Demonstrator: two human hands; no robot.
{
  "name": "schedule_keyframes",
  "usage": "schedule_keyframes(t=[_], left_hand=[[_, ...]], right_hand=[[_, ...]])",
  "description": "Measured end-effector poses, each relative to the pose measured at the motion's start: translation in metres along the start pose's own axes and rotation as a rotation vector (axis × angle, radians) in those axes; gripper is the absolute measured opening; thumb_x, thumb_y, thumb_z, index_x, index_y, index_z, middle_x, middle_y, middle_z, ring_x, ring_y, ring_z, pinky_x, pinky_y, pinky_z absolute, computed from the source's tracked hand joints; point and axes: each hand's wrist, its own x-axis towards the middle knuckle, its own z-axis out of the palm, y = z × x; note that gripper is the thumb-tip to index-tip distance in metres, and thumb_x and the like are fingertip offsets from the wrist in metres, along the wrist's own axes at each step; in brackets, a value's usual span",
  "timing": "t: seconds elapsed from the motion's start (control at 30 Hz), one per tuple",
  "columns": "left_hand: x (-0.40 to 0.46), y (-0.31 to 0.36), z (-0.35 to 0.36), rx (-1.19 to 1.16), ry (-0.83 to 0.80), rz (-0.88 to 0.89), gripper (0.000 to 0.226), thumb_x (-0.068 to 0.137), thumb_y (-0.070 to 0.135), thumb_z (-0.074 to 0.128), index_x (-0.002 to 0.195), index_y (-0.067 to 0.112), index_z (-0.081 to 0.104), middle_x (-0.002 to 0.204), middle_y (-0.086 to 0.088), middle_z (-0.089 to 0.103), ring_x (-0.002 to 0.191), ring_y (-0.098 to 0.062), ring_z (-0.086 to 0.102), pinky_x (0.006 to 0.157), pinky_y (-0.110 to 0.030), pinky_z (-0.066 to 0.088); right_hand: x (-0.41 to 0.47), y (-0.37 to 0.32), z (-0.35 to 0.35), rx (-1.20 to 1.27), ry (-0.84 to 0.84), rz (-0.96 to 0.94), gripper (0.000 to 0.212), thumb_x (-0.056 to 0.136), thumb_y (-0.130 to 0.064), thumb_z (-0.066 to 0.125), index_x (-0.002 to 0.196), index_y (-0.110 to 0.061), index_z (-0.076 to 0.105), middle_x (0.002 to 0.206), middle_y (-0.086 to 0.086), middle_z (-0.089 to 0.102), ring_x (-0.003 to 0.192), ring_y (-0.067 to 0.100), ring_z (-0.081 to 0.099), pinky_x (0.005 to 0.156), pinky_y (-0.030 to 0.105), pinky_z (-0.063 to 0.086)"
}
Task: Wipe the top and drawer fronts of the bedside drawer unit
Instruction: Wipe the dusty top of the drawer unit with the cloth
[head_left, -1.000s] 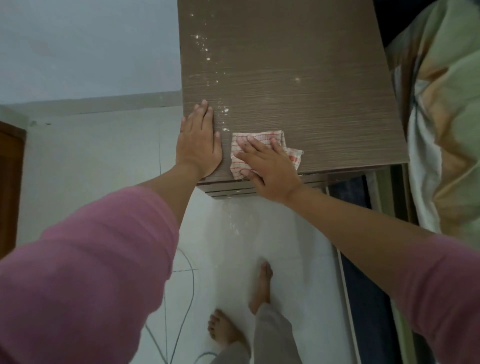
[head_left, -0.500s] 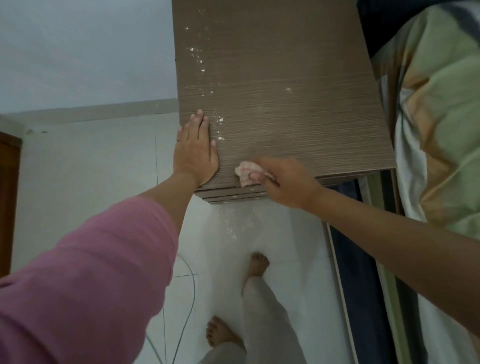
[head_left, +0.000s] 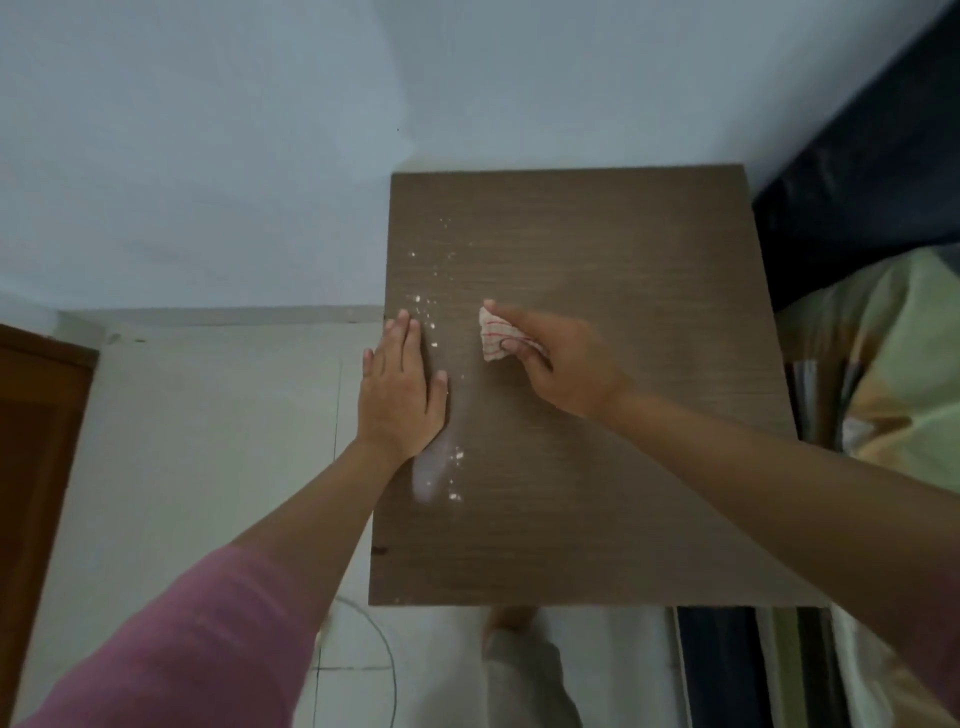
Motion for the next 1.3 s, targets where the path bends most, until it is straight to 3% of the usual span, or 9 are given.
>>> schedule_keyframes(t=[0.1,0.2,0.37,0.47,0.63,0.8,0.97,1.17,1.3], left_hand=[[0.030,0.007,0.006,0.032,-0.037,-0.002,0.063,0.093,0.032,0.036,0.146,0.004,0.017,0.156,-0.012,0.013,0.143,-0.024,0.011,0.113,-0.042,0.006],[0.036,0.005,0.015,0.084,-0.035,0.002,0.062,0.092,0.034,0.028,0.146,0.005,0.018,0.156,-0.010,0.013,0.144,-0.022,0.009,0.115,-0.040,0.005],[0.038,0.000,0.017,0.054,-0.036,-0.004,0.060,0.092,0.034,0.027,0.145,0.008,0.019,0.156,-0.008,0.015,0.143,-0.018,0.007,0.113,-0.039,0.005],[0.038,0.002,0.015,0.042,-0.050,-0.011,0.060,0.092,0.033,0.030,0.145,0.007,0.021,0.155,-0.009,0.018,0.143,-0.019,0.009,0.113,-0.040,0.009],[0.039,0.002,0.016,0.041,-0.069,-0.026,0.061,0.091,0.033,0.032,0.145,0.009,0.020,0.155,-0.007,0.017,0.144,-0.017,0.006,0.112,-0.041,0.007],[0.039,0.001,0.016,0.038,-0.085,-0.032,0.060,0.092,0.034,0.028,0.146,0.010,0.018,0.156,-0.004,0.013,0.144,-0.017,0.004,0.112,-0.040,0.001],[0.039,0.002,0.015,0.031,-0.083,-0.028,0.060,0.092,0.034,0.030,0.145,0.009,0.018,0.156,-0.005,0.014,0.144,-0.019,0.007,0.112,-0.043,0.005],[0.037,0.002,0.015,0.037,-0.047,-0.008,0.059,0.092,0.033,0.031,0.145,0.007,0.022,0.155,-0.007,0.017,0.144,-0.019,0.009,0.114,-0.040,0.007],[0.037,0.000,0.018,0.033,-0.037,-0.012,0.062,0.092,0.035,0.025,0.147,0.009,0.012,0.157,-0.005,0.006,0.144,-0.016,-0.002,0.113,-0.036,-0.001]], right_hand=[[0.045,0.021,-0.007,0.010,0.021,-0.016,0.044,0.092,-0.011,0.053,0.135,-0.018,0.047,0.117,0.011,0.066,0.102,0.024,0.063,0.084,0.013,0.039],[0.088,0.043,-0.009,0.005,0.022,-0.031,0.044,0.093,-0.010,0.051,0.136,-0.019,0.046,0.129,0.010,0.059,0.119,0.024,0.055,0.098,0.032,0.045],[0.158,0.071,-0.005,-0.042,-0.052,-0.088,0.046,0.094,-0.006,0.045,0.138,-0.018,0.043,0.142,0.010,0.046,0.136,0.025,0.036,0.107,0.043,0.037],[0.190,0.080,0.004,-0.130,-0.143,-0.170,0.045,0.096,-0.013,0.041,0.141,-0.019,0.038,0.147,0.011,0.038,0.140,0.026,0.026,0.111,0.048,0.031],[0.211,0.102,0.020,-0.298,-0.349,-0.297,0.046,0.098,-0.025,0.040,0.143,-0.017,0.034,0.151,0.010,0.031,0.143,0.027,0.020,0.113,0.053,0.020],[0.213,0.113,0.029,-0.374,-0.328,-0.328,0.048,0.096,-0.035,0.036,0.142,-0.019,0.036,0.153,0.005,0.027,0.143,0.021,0.020,0.112,0.046,0.018],[0.210,0.113,0.033,-0.437,-0.350,-0.320,0.050,0.097,-0.038,0.036,0.145,-0.022,0.030,0.156,0.002,0.017,0.145,0.019,0.011,0.114,0.044,0.008],[0.193,0.103,0.040,-0.478,-0.299,-0.254,0.051,0.096,-0.043,0.031,0.144,-0.026,0.030,0.156,0.000,0.018,0.144,0.019,0.013,0.112,0.052,-0.005],[0.170,0.095,0.047,-0.504,-0.279,-0.236,0.050,0.095,-0.044,0.033,0.143,-0.031,0.029,0.156,-0.003,0.017,0.145,0.017,0.011,0.110,0.055,-0.010]])
